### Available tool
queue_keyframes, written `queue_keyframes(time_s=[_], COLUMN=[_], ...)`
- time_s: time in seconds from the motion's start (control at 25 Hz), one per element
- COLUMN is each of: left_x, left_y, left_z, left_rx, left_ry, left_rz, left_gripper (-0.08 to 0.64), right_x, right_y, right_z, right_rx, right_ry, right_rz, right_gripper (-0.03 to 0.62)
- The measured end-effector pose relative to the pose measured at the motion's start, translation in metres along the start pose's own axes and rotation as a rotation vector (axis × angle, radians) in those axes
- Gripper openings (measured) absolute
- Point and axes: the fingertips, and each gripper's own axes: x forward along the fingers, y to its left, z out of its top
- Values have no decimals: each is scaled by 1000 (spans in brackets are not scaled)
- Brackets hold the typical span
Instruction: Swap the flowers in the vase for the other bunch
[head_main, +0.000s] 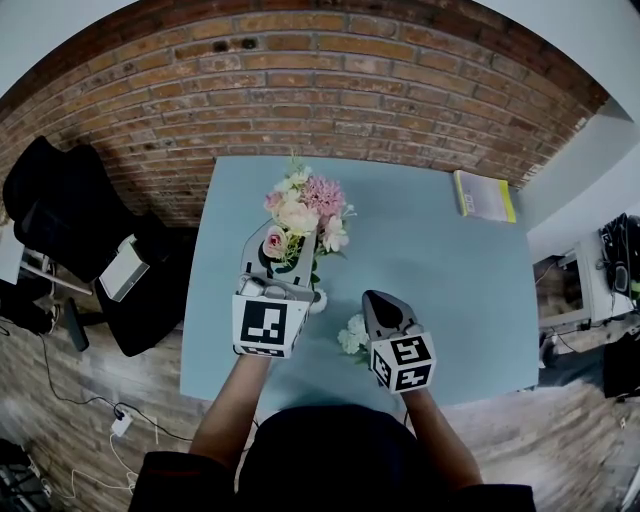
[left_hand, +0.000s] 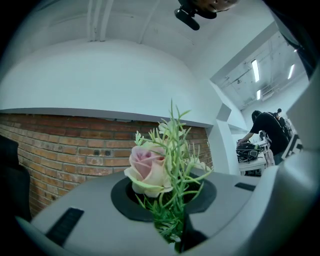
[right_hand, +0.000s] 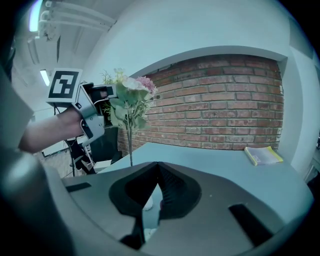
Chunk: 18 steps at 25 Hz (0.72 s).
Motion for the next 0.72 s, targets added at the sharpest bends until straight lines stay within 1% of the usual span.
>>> queue_keyframes(time_s=[0.24,0.44,0.72], left_x=[3,6,7], left_y=[2,-2,-7], left_z=[-8,-16,-34], left_rx=[-13,-32,-29], left_ry=[-13,-23,-6], left_rz=[-1,-16,-43], left_gripper=[94,94,94], right_x=[7,13,17], right_y=[-3,-6,-7], right_z=[-4,-9,-12], right_rx=[10,18,21], right_ry=[17,31,46], right_rz=[-3,-6,-16], right_gripper=[12,12,12])
